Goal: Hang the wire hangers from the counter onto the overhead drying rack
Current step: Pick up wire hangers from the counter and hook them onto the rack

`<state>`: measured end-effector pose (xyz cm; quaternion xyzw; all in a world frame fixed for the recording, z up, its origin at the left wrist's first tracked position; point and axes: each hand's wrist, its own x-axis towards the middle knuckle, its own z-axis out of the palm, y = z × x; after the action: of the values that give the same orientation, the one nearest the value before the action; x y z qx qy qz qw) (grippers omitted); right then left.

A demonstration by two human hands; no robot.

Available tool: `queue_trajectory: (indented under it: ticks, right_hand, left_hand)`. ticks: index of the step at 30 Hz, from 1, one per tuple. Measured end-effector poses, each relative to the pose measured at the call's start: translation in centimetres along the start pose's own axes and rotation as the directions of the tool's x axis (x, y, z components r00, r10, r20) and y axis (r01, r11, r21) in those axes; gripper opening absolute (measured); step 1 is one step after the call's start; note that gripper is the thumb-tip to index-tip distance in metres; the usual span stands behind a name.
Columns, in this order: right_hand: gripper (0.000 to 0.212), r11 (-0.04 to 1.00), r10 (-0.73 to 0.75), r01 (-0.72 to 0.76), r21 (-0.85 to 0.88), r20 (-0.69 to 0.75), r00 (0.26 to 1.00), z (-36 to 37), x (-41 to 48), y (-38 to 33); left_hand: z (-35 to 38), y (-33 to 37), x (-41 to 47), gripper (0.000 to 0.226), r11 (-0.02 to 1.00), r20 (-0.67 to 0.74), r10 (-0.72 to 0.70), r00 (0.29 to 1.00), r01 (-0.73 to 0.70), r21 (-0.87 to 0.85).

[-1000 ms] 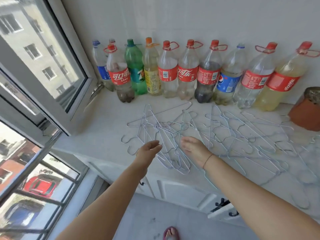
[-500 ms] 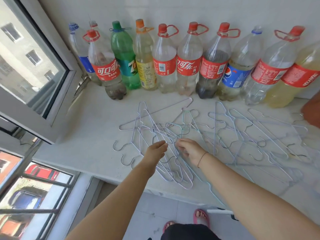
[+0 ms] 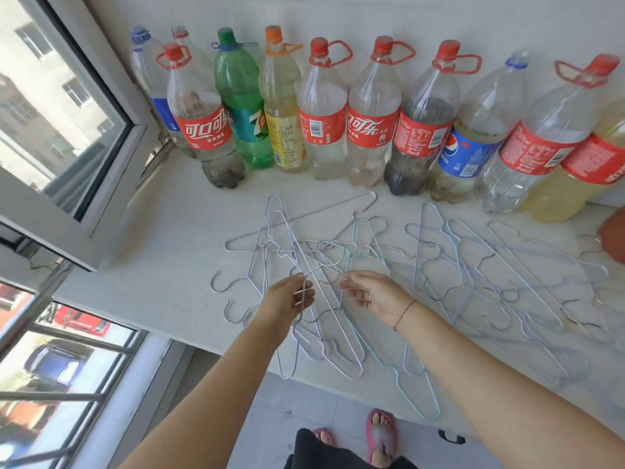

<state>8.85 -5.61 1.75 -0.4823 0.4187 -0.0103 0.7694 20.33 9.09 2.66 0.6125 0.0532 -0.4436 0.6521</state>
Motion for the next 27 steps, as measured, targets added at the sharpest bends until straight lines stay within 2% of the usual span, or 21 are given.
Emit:
queue_trajectory:
  ticks: [3, 8, 11, 15, 19, 21, 23, 25, 27]
  right_hand:
    - [0.016, 0.998, 0.014, -0.017, -0.057, -0.058, 0.998, -1.6, 0.0, 0.5]
    - [0.016, 0.992, 0.041, -0.046, -0.113, -0.047, 0.998, -2.0, -0.3, 1.7]
    - [0.019, 0.98, -0.032, 0.02, -0.198, -0.055, 0.998, -0.7, -0.6, 1.8]
    - [0.021, 0.924, -0.144, 0.146, -0.353, 0.034, 0.989, 2.3, -0.5, 1.7]
    - [0.013, 0.884, -0.12, 0.176, -0.434, 0.154, 0.981, 6.2, 0.3, 1.9]
    - [0.014, 0.816, -0.14, 0.22, -0.534, 0.186, 0.972, 8.2, 0.7, 2.4]
    - [0.018, 0.678, -0.19, 0.266, -0.685, 0.186, 0.964, 9.8, 1.4, 3.1]
    - [0.02, 0.551, -0.221, 0.246, -0.797, 0.145, 0.964, 11.1, 2.0, 3.8]
    - [0.019, 0.479, -0.234, 0.205, -0.854, 0.1, 0.967, 12.1, 2.3, 4.2]
  left_hand:
    - [-1.4, 0.6, -0.9, 0.015, 0.999, -0.042, 0.007, 0.999, -0.009, -0.052]
    - [-3.0, 1.2, -2.5, 0.012, 0.995, -0.135, 0.042, 0.99, -0.054, -0.087]
    - [-4.1, 1.4, -3.3, 0.015, 0.993, -0.161, 0.071, 0.984, -0.085, -0.085]
    - [-5.7, 1.7, -4.5, 0.02, 0.983, -0.202, 0.136, 0.97, -0.157, -0.092]
    - [-7.7, 2.1, -5.6, 0.021, 0.973, -0.269, 0.18, 0.946, -0.212, -0.093]
    - [-9.1, 2.1, -6.1, 0.021, 0.97, -0.308, 0.177, 0.935, -0.219, -0.106]
    - [-10.6, 2.0, -6.5, 0.02, 0.968, -0.333, 0.169, 0.928, -0.219, -0.119]
    - [-12.0, 1.6, -7.0, 0.02, 0.965, -0.358, 0.155, 0.921, -0.218, -0.142]
    - [-13.3, 1.2, -7.6, 0.019, 0.963, -0.383, 0.14, 0.913, -0.216, -0.162]
